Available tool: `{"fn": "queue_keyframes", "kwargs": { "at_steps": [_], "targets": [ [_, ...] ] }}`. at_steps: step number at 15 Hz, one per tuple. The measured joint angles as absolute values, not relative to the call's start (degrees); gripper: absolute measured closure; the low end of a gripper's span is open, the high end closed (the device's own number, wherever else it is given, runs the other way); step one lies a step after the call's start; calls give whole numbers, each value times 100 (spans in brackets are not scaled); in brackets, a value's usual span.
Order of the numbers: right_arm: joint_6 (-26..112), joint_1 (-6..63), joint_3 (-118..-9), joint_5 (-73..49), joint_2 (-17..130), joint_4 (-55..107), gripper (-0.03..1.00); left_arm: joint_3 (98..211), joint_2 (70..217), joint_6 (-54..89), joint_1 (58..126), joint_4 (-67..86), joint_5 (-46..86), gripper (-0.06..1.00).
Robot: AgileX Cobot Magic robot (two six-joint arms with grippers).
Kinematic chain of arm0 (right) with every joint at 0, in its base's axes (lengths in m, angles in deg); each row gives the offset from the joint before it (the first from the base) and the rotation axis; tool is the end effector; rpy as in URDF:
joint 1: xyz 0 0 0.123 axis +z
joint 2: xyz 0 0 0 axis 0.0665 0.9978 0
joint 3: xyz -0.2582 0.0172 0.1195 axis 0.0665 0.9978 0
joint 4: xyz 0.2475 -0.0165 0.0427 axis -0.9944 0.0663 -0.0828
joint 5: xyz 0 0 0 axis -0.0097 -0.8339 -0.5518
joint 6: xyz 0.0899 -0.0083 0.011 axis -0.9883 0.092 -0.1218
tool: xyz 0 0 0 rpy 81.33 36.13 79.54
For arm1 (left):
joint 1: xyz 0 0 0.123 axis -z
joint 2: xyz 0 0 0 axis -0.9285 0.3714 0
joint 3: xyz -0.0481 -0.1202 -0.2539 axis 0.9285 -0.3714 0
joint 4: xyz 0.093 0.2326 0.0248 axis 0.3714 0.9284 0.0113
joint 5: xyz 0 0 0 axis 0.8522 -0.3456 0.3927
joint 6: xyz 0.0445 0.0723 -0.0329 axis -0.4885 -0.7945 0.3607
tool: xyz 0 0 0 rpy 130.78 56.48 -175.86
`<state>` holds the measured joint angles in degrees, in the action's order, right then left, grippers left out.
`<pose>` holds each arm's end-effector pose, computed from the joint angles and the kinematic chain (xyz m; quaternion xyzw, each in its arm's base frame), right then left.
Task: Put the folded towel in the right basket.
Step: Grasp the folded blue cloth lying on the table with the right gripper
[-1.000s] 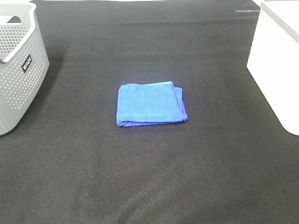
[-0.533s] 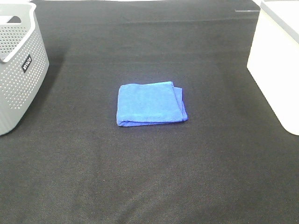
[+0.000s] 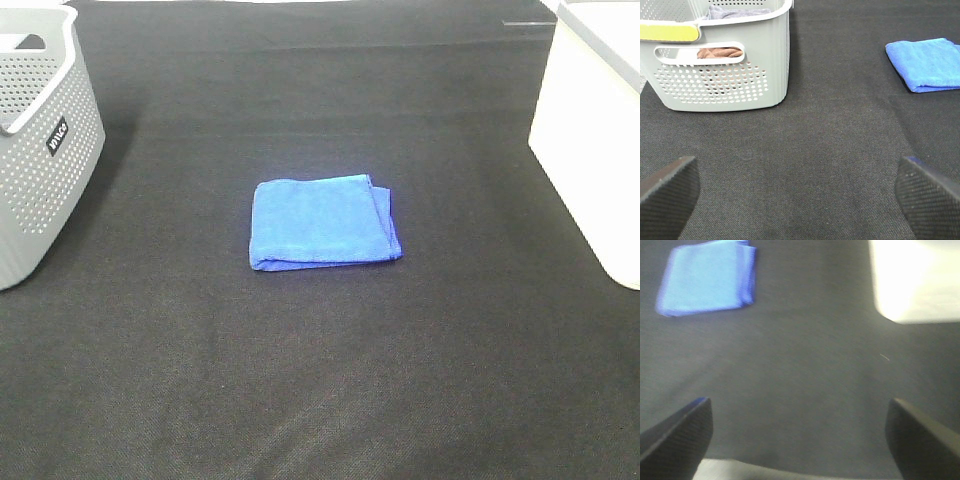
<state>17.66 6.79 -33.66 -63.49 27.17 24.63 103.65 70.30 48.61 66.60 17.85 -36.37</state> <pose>0.1239 0.0189 0.3496 0.0053 0.9355 0.0927 0.3409 -0.0054 -0.0074 0.2778 0.0115 0.8479 -0.0251 0.5295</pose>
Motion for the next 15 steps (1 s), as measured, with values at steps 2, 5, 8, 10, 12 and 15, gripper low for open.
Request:
{"fn": "queue_keyframes", "kwargs": {
  "at_steps": [2,5,8,10,12,15],
  "targets": [
    [1932,679,-4649,-6681,4304,2262,6,10365,7030,4861,6660,1785,-3637,-4],
    [2218,679,-5589,-6773,5507,2102,6,10365,7030,4861,6660,1785,-3637,-4],
    [2574,966,-6661,-6424,7306,1191,6,10365,7030,4861,6660,1785,-3637,-4],
    [2665,1327,-7251,-6109,8584,864,6,10365,7030,4861,6660,1785,-3637,-4],
    [2665,1413,-7743,-6086,9758,641,6,10365,7030,4861,6660,1785,-3637,-4],
    [2671,1407,-8494,-6080,11174,475,6,10365,7030,4861,6660,1785,-3637,-4]
  ]
}}
